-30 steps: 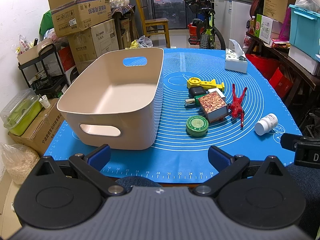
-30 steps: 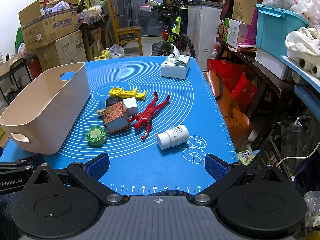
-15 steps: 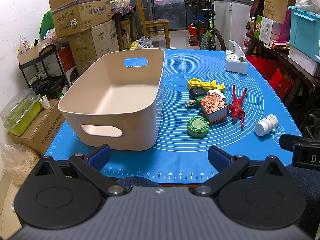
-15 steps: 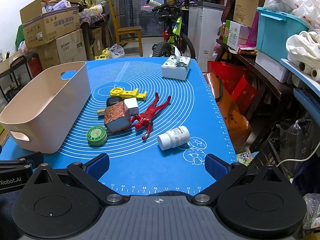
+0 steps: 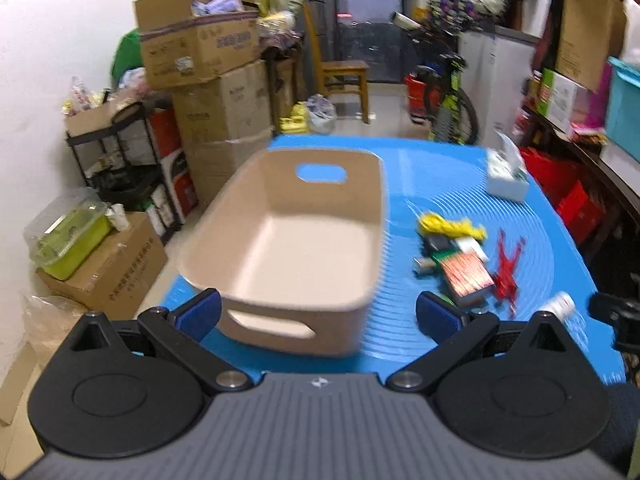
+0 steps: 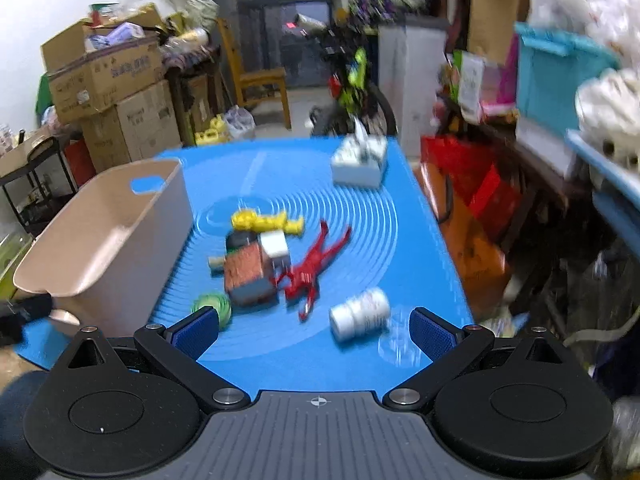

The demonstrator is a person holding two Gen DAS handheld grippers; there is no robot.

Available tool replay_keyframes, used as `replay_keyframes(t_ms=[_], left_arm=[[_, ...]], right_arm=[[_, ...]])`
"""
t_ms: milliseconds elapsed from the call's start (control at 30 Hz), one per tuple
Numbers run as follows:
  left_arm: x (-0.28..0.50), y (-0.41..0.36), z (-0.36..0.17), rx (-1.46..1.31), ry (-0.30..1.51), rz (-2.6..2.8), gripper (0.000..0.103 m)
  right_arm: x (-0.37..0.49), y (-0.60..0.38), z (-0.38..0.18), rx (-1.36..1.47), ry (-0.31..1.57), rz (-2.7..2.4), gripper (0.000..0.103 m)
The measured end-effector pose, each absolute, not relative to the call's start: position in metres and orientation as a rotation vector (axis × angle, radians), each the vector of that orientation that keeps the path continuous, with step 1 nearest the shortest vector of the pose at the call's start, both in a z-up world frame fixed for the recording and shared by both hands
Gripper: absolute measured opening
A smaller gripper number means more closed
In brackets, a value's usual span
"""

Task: Organize rigid objects
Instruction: 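Move the left tool over the beige basket while the right tool reaches the white pill bottle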

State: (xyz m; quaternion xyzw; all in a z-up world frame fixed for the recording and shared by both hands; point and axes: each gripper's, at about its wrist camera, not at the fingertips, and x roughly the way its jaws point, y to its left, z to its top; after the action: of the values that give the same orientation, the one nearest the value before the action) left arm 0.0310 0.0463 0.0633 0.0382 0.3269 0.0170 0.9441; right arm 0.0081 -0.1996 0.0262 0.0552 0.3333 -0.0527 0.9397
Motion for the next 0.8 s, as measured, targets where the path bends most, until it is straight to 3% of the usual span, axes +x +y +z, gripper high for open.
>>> replay_keyframes(t_ms=[300,667,733,800], left_arm=[[0.108,0.101,0.077,0.147,0.743,0.092,0.102],[0.179,0.161,0.022,0.145,0.927,0.076,0.100],[0.187,0.166,0.010,0.129,0.972,0.051,0.083],[0.192,0.168,-0.001,0.119,1.016,0.046,0.074]], right_arm=[[0.059,-0.206,0.041,0.118,0.678,-0.077,0.101],[0.129,-0.226,-0.028,0.122,0.881,-0.068,0.101],[0.137,-0.228,-0.042,0.104,0.915,-0.077,0.101],[0.144,-0.231,-0.053,0.090,0.958,-0.076,0.100]])
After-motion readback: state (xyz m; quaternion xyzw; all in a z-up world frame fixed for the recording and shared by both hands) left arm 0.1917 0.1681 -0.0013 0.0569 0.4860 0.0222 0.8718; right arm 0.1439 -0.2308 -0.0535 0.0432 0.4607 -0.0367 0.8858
